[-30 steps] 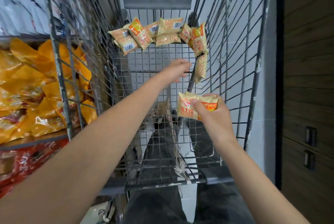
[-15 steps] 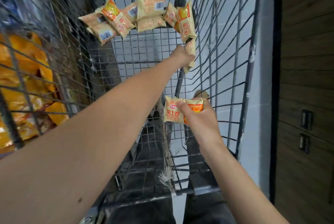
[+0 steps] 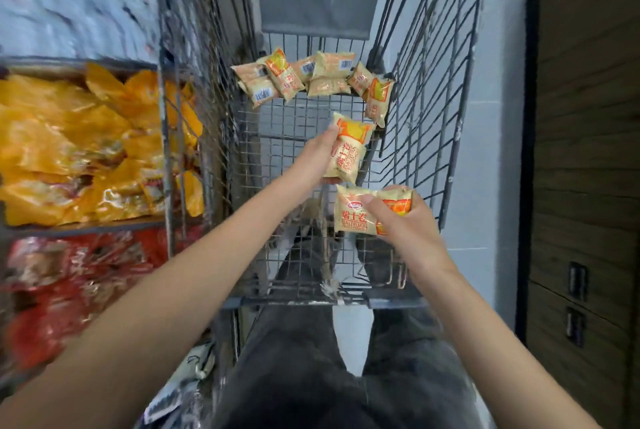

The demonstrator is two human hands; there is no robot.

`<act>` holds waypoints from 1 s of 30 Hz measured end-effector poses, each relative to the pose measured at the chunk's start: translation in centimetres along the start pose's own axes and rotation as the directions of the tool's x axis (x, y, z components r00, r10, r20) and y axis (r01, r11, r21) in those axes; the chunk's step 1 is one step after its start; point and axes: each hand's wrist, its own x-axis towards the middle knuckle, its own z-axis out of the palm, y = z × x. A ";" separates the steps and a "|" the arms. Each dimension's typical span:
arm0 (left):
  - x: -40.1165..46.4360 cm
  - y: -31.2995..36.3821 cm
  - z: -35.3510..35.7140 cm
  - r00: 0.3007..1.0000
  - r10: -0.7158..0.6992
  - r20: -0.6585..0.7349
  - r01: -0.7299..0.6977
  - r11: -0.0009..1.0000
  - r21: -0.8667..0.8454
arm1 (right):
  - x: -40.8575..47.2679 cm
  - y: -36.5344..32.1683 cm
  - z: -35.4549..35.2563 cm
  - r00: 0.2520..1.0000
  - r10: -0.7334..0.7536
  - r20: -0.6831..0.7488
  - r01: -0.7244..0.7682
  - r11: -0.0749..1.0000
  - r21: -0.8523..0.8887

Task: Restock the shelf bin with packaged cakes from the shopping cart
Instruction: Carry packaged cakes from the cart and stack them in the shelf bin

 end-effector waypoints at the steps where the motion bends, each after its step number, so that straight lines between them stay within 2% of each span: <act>1: -2.1 0.1 -0.4 0.999 0.040 0.007 -0.040 0.999 0.003 | -1.0 -0.4 -0.4 1.000 -0.027 0.009 0.027 0.999 -0.025; 8: -16.3 0.1 -2.3 0.958 0.261 -0.120 -0.258 0.965 0.041 | -7.7 -1.1 -2.8 0.968 -0.219 0.119 0.233 0.965 -0.121; 13: -25.9 -3.4 -1.5 0.879 0.320 -0.353 -0.348 0.937 -0.018 | -11.5 -0.6 -4.8 0.915 -0.321 0.245 0.346 0.936 -0.068; 16: -30.8 -8.3 0.1 0.802 0.238 -0.548 -0.411 0.885 -0.217 | -13.3 0.1 -6.4 0.878 -0.344 0.333 0.378 0.925 -0.044; 18: -34.0 -13.1 1.6 0.745 0.172 -0.645 -0.435 0.857 -0.274 | -14.5 0.8 -7.4 0.858 -0.351 0.374 0.391 0.920 -0.032; 23: -41.7 -24.9 4.6 0.646 -0.028 -0.763 -0.465 0.778 -0.423 | -18.8 3.1 -7.2 0.811 -0.304 0.500 0.366 0.930 -0.028; 27: -47.9 -32.0 6.5 0.487 -0.118 -0.865 -0.603 0.671 -0.431 | -23.8 5.4 -3.8 0.696 -0.248 0.674 0.431 0.895 -0.117; 30: -51.3 -36.4 8.0 0.383 -0.188 -0.905 -0.715 0.560 -0.419 | -28.0 7.2 -0.4 0.570 -0.222 0.791 0.519 0.844 -0.138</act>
